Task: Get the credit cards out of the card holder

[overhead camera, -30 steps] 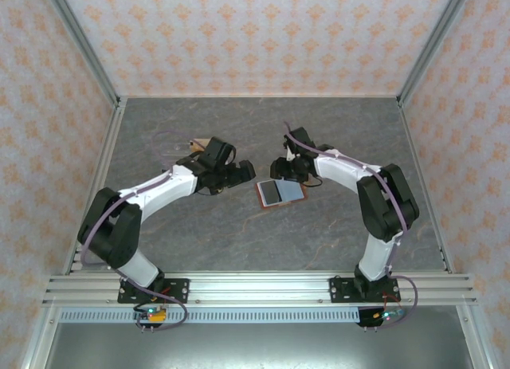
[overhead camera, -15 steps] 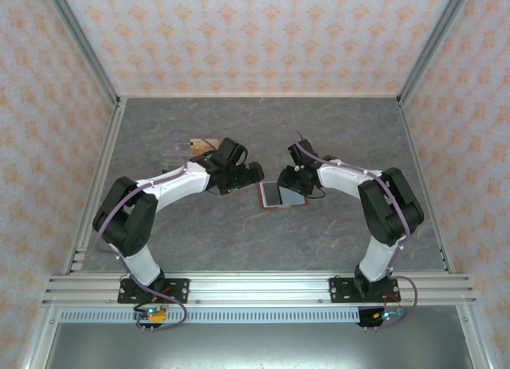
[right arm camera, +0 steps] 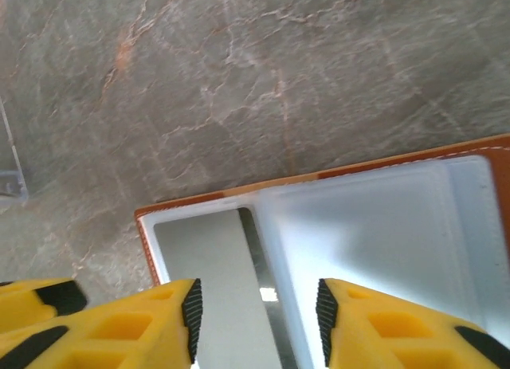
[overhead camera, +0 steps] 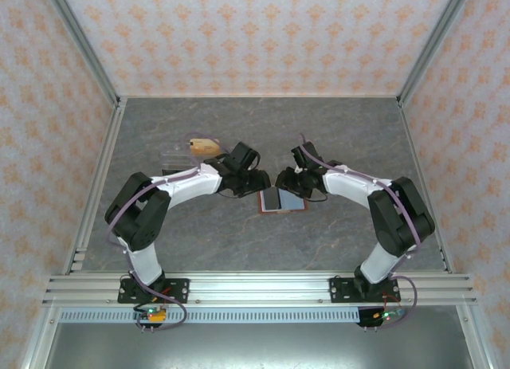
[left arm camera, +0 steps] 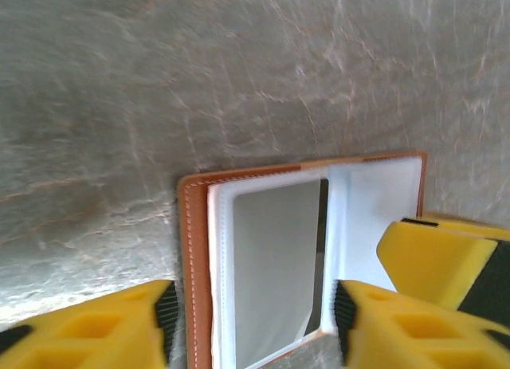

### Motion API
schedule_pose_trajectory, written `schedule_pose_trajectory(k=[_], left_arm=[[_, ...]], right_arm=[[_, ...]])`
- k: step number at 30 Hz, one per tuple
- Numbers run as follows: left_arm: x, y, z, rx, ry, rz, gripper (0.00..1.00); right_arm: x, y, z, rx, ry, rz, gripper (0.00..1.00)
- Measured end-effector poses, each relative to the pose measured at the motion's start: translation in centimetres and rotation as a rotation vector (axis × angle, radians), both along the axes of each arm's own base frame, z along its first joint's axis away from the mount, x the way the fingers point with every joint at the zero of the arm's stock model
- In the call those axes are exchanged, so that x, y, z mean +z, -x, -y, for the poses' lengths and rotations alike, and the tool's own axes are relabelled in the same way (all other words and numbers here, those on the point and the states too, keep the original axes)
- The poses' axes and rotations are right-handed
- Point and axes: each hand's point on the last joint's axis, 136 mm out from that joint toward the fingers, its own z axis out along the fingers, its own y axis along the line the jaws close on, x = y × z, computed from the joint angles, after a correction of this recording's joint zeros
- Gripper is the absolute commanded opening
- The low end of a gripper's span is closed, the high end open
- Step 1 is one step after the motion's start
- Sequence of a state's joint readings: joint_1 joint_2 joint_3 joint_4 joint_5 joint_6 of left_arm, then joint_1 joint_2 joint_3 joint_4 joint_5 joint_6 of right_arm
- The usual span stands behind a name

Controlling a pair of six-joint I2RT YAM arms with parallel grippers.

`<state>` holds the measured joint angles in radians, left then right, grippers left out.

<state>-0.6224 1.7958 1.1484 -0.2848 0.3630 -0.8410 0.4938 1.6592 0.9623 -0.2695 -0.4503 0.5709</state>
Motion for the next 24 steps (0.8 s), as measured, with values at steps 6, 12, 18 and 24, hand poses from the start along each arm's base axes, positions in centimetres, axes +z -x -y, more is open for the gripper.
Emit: schedule_pose_trajectory(k=[6,12,18,24], left_arm=[[-1.5,0.2,0.7,0.000,0.010,-0.038,0.30],[-2.3,0.1,1.1,-0.003,0.004,-0.054,0.26],[-2.3,0.1,1.1,-0.004,0.005,-0.053,0.20],[-3.0,0.2,1.0,-0.003,-0.009,-0.066,0.18]], right_arm=[[0.2,0.4,-0.6,0.085,-0.033,0.003,0.32],[-0.8,0.7,-1.3,0.139,-0.048,-0.026,0.30],[-1.6,0.5,-1.8,0.172,-0.051,-0.046,0.28],[-2.0,0.5,-1.9,0.191,-0.042,-0.051,0.27]])
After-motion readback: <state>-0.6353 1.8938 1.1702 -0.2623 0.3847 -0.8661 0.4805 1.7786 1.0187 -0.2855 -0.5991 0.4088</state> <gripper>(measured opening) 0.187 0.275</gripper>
